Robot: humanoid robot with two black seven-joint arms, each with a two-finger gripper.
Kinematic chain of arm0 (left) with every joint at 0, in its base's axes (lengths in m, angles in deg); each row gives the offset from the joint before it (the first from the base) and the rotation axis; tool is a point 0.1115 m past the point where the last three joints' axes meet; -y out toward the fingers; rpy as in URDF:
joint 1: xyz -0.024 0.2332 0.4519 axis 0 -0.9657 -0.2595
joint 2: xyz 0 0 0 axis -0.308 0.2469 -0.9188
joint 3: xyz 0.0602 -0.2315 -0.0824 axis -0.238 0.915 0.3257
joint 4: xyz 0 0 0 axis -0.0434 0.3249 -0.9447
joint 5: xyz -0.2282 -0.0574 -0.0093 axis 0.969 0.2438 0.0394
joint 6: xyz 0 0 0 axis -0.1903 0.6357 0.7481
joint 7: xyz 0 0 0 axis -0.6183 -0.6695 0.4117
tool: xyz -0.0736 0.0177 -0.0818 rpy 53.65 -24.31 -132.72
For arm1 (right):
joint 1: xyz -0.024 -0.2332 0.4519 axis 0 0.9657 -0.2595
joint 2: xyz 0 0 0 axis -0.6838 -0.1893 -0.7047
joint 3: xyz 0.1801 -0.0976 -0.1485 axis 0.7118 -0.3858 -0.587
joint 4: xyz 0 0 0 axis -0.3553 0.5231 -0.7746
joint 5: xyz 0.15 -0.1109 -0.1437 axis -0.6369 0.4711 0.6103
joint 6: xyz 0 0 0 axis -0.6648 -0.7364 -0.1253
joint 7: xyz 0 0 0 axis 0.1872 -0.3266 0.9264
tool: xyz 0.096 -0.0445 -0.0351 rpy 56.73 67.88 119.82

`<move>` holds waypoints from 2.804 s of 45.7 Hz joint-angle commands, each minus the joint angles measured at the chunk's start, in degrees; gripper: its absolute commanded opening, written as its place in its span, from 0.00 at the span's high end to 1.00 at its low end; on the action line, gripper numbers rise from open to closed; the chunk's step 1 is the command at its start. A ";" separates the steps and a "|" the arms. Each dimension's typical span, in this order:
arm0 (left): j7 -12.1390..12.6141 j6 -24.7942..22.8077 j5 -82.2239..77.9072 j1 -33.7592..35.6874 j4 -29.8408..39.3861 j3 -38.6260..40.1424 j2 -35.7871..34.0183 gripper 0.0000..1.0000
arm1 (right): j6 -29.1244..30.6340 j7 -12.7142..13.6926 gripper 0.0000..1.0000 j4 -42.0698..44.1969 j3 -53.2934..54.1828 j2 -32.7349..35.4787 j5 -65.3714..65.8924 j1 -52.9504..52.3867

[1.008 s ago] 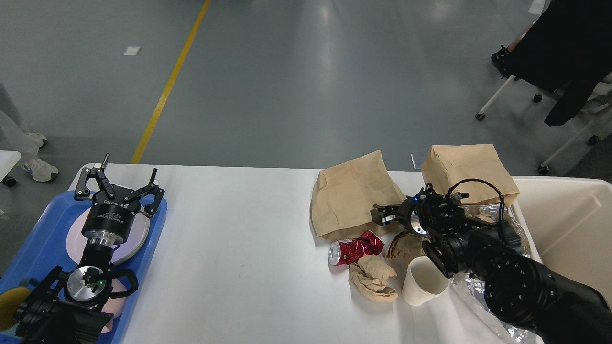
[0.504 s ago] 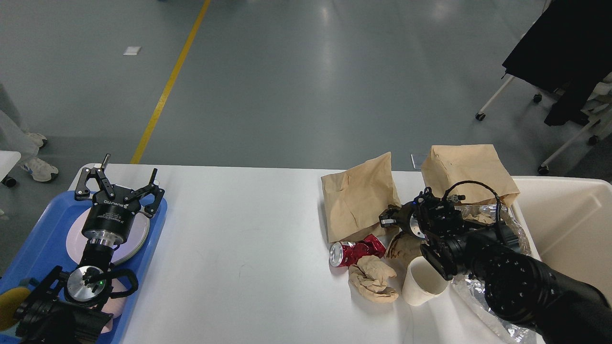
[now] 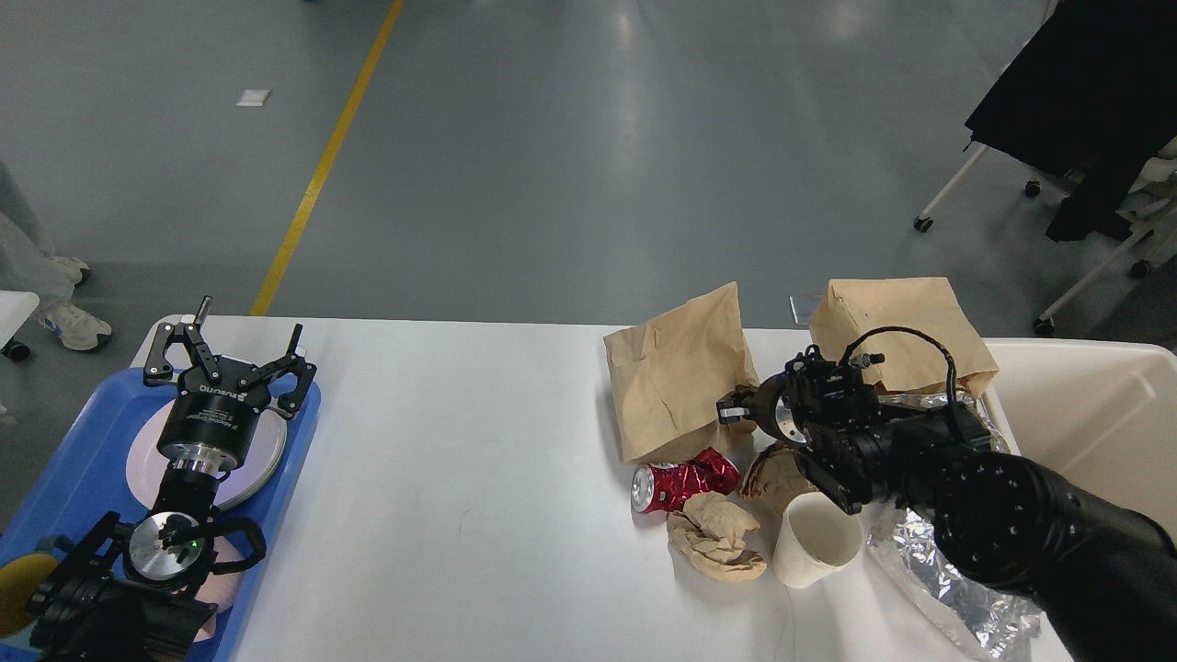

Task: Tidy desktop
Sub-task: 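Grasp the brown paper bag top with the right gripper and lift, then carry the paper bag into the white bin and release it, then raise the right gripper out of the bin toward the second paper bag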

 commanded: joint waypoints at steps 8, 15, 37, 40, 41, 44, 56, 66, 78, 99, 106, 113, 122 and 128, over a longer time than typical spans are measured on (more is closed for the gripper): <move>0.05 0.08 0.00 0.00 0.03 0.00 0.00 0.03 | 16.59 5.71 1.00 -11.65 0.75 4.73 -11.27 -15.90; 0.05 -0.01 0.00 0.00 0.03 0.00 0.00 0.03 | 24.77 7.73 1.00 -21.75 0.13 10.00 -14.43 -26.27; 0.05 -0.01 0.00 0.00 0.03 0.00 0.00 0.03 | 30.14 10.28 1.00 -62.97 -19.28 22.39 -20.50 -63.27; 0.05 0.08 0.00 0.00 -0.06 0.00 0.00 0.03 | 29.44 10.11 1.00 -68.95 -21.84 24.94 -20.68 -68.46; -0.04 -0.01 0.00 0.00 -0.06 0.00 0.00 0.03 | 29.35 10.11 1.00 -70.79 -22.36 26.08 -20.94 -69.86; -0.04 0.08 0.00 0.00 -0.06 0.00 0.00 0.03 | 29.18 9.93 1.00 -74.84 -24.12 28.37 -21.99 -73.91; -0.04 0.08 0.09 0.00 -0.06 0.00 0.00 0.03 | 25.75 8.35 1.00 -78.28 -34.14 30.74 -27.01 -79.81; -0.04 0.08 0.00 0.00 -0.06 0.00 -0.09 0.03 | 23.73 8.96 1.00 -70.12 -40.56 40.49 -25.43 -73.67; -0.04 0.08 0.00 0.00 -0.06 0.00 0.00 0.03 | 22.50 8.79 1.00 -41.74 -32.58 53.15 -22.96 -46.71; -0.04 0.08 0.00 0.00 -0.06 0.00 0.00 0.03 | 2.03 8.44 1.00 -8.51 -0.76 46.23 -22.96 8.76; 0.05 0.08 0.00 0.00 -0.06 0.00 0.00 0.03 | -2.99 8.44 1.00 3.44 3.20 36.30 -23.75 22.12; -0.04 0.08 0.00 0.00 -0.06 0.00 0.00 0.03 | -3.43 8.53 1.00 14.44 5.31 27.33 -24.37 30.14; -0.04 0.08 0.00 0.00 -0.06 0.00 -0.09 0.03 | -3.70 8.88 1.00 14.53 6.99 25.91 -24.37 31.11; 0.05 0.08 0.00 0.00 -0.06 0.00 0.00 0.03 | -3.70 8.88 1.00 14.62 7.07 24.77 -24.37 31.90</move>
